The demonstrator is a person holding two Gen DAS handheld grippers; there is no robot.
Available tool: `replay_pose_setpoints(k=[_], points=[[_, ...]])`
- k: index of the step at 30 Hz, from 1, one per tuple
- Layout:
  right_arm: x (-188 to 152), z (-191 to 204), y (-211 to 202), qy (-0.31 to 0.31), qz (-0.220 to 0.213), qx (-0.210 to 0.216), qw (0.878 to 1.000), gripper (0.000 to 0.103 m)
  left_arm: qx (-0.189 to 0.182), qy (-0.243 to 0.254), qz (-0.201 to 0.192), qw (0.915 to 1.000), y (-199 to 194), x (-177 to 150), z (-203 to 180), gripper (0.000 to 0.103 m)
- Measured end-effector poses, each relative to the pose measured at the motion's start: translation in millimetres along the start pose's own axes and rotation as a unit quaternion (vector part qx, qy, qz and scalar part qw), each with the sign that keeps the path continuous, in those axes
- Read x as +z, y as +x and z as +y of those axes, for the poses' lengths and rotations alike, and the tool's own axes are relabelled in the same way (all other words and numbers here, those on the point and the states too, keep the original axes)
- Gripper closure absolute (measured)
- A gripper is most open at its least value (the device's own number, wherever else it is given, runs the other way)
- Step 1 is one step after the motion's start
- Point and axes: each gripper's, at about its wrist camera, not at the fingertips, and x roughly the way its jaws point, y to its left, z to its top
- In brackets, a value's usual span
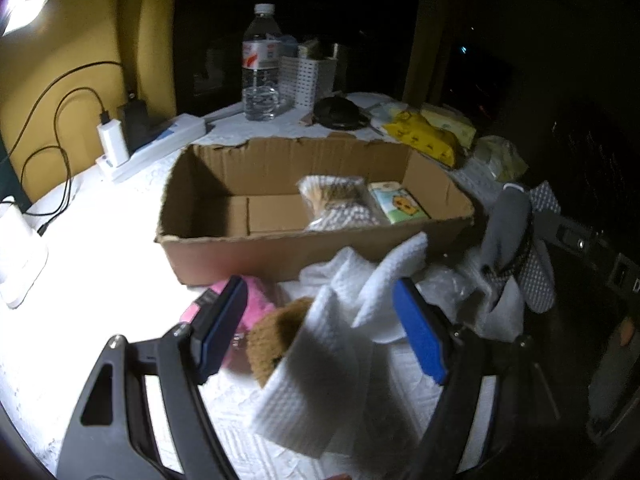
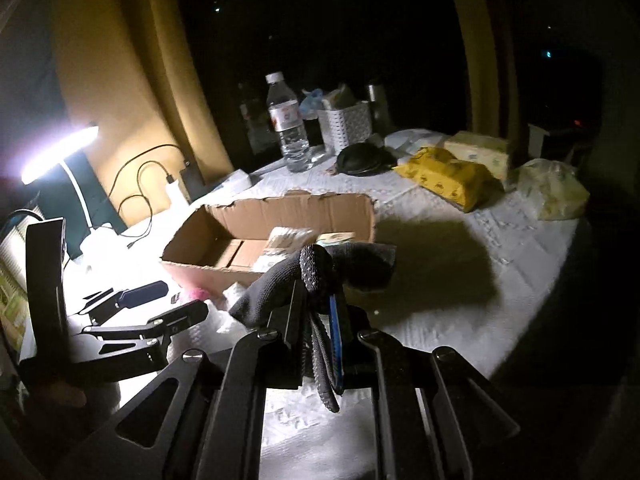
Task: Organize soft objects
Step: 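Grasp the clear bubble wrap with the left gripper while the right holds the glove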
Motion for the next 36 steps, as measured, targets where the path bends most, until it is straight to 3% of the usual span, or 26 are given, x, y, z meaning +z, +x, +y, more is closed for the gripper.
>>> replay_pose_setpoints(k=[7, 24, 27, 31, 36], points=[[-3, -25, 1, 0.018, -0.001, -0.012, 1.0, 0.092, -0.003, 0.039, 0.007, 0.9992, 13, 1, -31, 0.026], [-16, -82, 7, 0.057, 0.007, -0.021, 0.998, 0.092, -0.061, 0.122, 0.018, 0.9905, 41, -1, -111, 0.027], [-18, -91, 8, 0.064, 0.008, -0.019, 0.998, 0.092, -0.071, 0.129, 0.037, 0.9883, 55, -2, -119, 0.027], [-21, -96, 10, 0.069, 0.011, -0.015, 0.997, 0.092, -0.035, 0.134, 0.063, 0.9884, 77, -6, -117, 0.027], [-24, -98, 15, 0.073, 0.015, -0.008, 0.997, 0.092, -0.018, 0.138, 0.082, 0.9869, 90, -5, -112, 0.028]])
